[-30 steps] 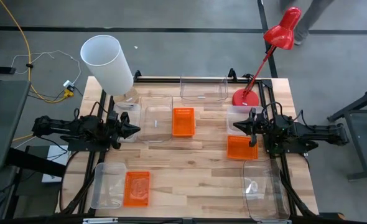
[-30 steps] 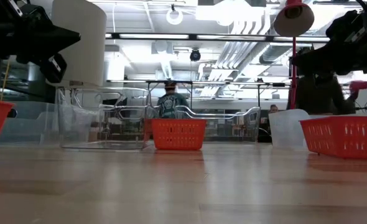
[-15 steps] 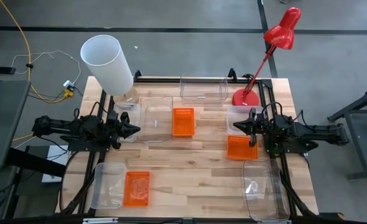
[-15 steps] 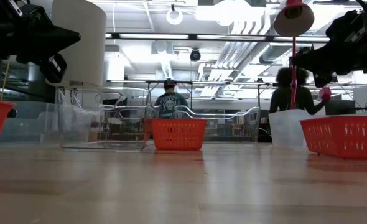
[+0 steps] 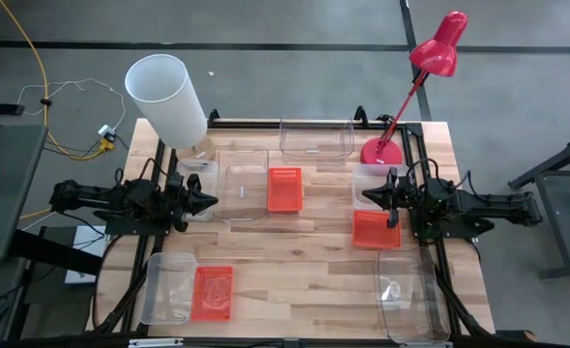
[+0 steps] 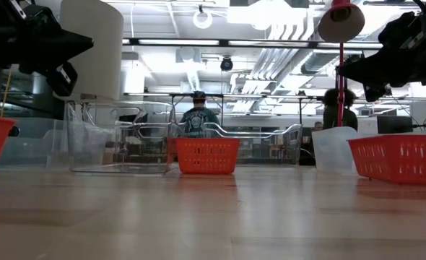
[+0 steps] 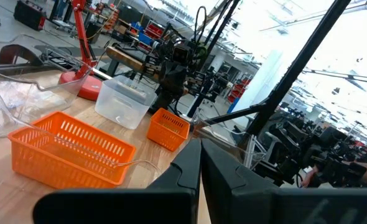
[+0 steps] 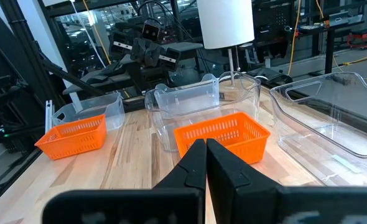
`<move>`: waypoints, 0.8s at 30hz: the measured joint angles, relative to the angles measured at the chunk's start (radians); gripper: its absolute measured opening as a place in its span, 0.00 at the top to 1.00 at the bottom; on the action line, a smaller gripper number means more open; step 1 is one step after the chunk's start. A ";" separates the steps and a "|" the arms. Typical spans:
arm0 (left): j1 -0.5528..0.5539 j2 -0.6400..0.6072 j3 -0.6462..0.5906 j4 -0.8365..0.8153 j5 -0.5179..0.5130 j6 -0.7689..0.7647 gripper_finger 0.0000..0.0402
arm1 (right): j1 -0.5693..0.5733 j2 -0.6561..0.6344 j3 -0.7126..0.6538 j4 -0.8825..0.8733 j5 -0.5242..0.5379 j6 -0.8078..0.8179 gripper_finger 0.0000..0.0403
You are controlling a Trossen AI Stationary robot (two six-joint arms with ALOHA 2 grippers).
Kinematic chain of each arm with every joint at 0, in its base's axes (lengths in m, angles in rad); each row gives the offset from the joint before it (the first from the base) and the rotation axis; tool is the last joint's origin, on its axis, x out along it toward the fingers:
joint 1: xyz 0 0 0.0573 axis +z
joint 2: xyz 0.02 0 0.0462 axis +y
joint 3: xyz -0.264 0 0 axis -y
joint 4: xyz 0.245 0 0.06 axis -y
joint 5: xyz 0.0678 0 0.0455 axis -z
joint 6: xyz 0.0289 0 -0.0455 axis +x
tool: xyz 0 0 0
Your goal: Stack baskets by color
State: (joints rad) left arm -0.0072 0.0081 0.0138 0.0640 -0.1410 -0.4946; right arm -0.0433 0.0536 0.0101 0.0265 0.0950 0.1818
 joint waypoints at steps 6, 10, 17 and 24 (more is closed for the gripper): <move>0.000 0.000 0.000 0.000 0.000 0.000 1.00 | 0.000 0.000 0.000 0.000 0.000 0.000 1.00; 0.000 0.000 0.000 0.000 0.000 0.000 1.00 | 0.000 0.001 0.000 0.031 0.010 0.045 1.00; 0.000 0.000 0.000 0.000 0.000 0.000 1.00 | -0.003 0.033 0.008 0.472 0.139 0.473 1.00; 0.000 0.000 0.000 0.000 0.000 0.000 1.00 | -0.002 0.213 0.272 0.400 0.095 0.307 0.99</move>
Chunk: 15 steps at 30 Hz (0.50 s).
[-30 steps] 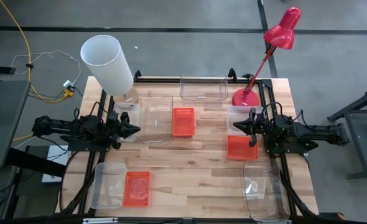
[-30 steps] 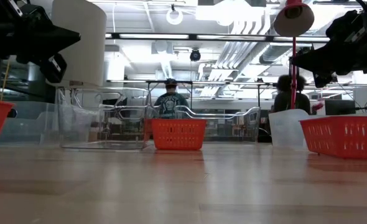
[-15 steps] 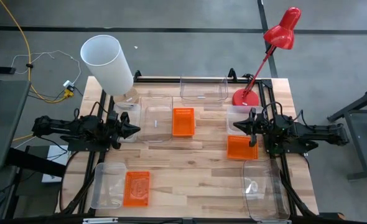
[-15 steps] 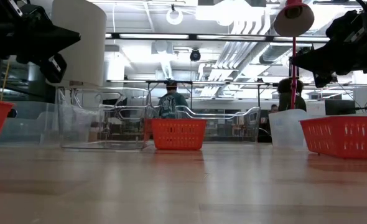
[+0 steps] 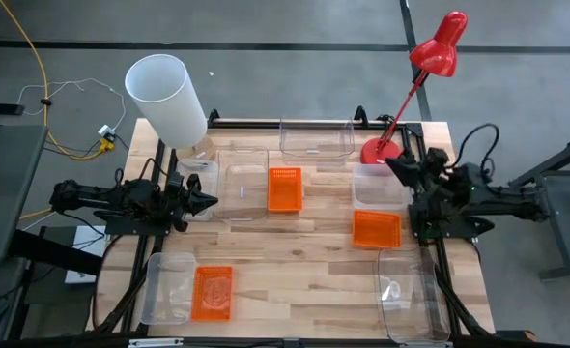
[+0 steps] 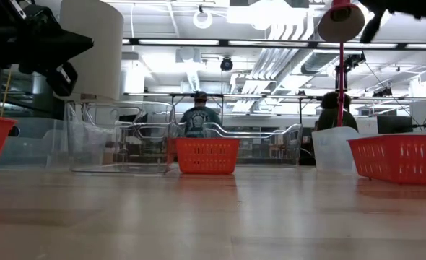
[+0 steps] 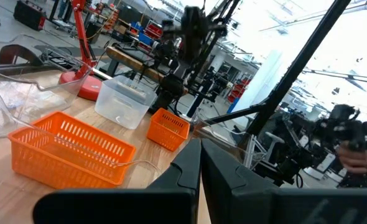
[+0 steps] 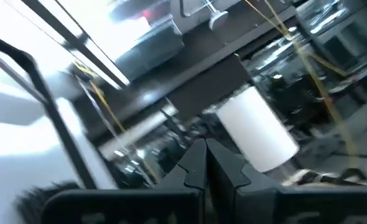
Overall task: Stack baskets by color
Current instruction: Stack the middle orange bin on top of the top orange bin
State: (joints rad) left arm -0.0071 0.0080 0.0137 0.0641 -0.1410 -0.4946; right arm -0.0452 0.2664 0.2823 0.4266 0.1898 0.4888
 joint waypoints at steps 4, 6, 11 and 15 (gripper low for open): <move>0.000 0.000 0.000 0.000 0.000 0.000 1.00 | -0.001 0.138 0.214 -0.281 0.052 -0.008 0.91; 0.000 0.000 0.000 0.000 0.000 0.000 1.00 | -0.001 0.209 0.314 -0.451 0.091 0.038 0.83; 0.000 0.000 0.000 0.000 0.000 0.000 1.00 | -0.001 0.376 0.521 -0.791 0.157 0.123 0.59; 0.000 0.000 0.000 0.000 0.000 0.000 1.00 | -0.001 0.492 0.639 -1.004 0.177 0.170 0.44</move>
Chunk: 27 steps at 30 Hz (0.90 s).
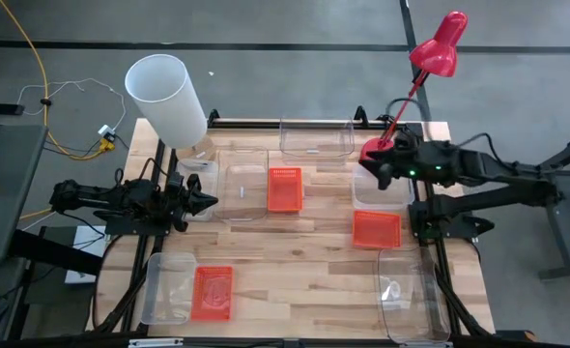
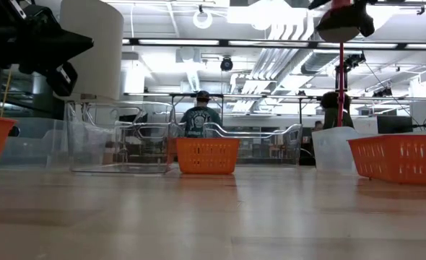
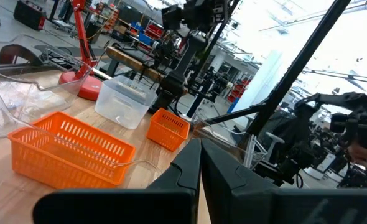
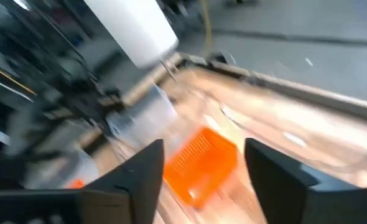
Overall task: Stack baskets by color
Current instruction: Stack the middle orange bin on top of the top orange bin
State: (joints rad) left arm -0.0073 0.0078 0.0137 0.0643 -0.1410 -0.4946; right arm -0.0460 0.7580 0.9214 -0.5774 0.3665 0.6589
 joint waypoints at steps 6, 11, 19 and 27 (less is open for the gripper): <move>0.000 0.000 0.000 0.000 0.000 0.000 1.00 | 0.000 0.126 0.094 -0.156 0.000 0.017 0.35; 0.000 0.000 0.000 0.000 0.000 0.000 1.00 | 0.000 0.179 0.112 -0.219 0.000 0.121 0.35; 0.000 0.000 0.000 0.000 0.000 0.000 1.00 | 0.000 0.298 0.112 -0.431 -0.011 0.388 0.35; 0.000 0.000 0.000 0.000 0.000 0.000 1.00 | 0.024 0.436 0.112 -0.493 -0.280 0.491 0.35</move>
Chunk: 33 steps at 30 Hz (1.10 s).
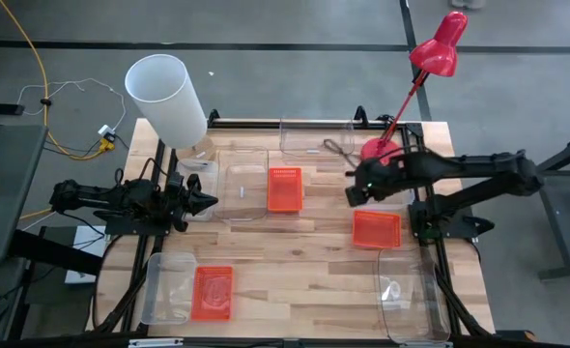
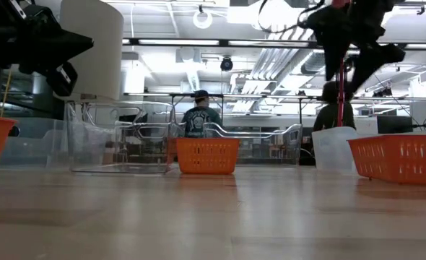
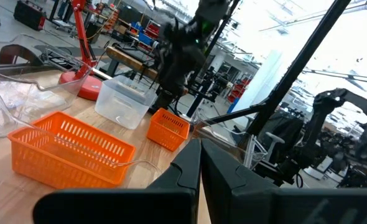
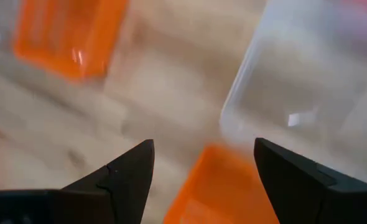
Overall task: Stack baskets by color
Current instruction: Stack the middle orange bin on top of the top orange bin
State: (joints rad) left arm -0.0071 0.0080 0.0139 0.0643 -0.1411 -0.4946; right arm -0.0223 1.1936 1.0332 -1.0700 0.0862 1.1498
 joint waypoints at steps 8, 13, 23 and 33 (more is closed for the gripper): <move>0.000 0.000 0.000 0.000 0.000 0.000 1.00 | 0.173 0.160 0.000 -0.017 -0.126 0.203 0.35; 0.000 0.000 0.000 0.000 0.000 0.000 1.00 | 0.278 0.270 0.000 0.013 -0.053 0.388 0.35; 0.000 0.000 0.000 0.000 0.000 0.000 1.00 | 0.261 0.417 0.000 0.059 0.070 0.551 0.35; 0.000 0.000 0.000 0.000 0.000 0.000 1.00 | 0.217 0.490 -0.001 0.077 0.033 0.501 0.62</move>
State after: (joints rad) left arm -0.0073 0.0079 0.0137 0.0639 -0.1411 -0.4946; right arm 0.1944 1.6838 1.0323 -0.9932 0.1196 1.6513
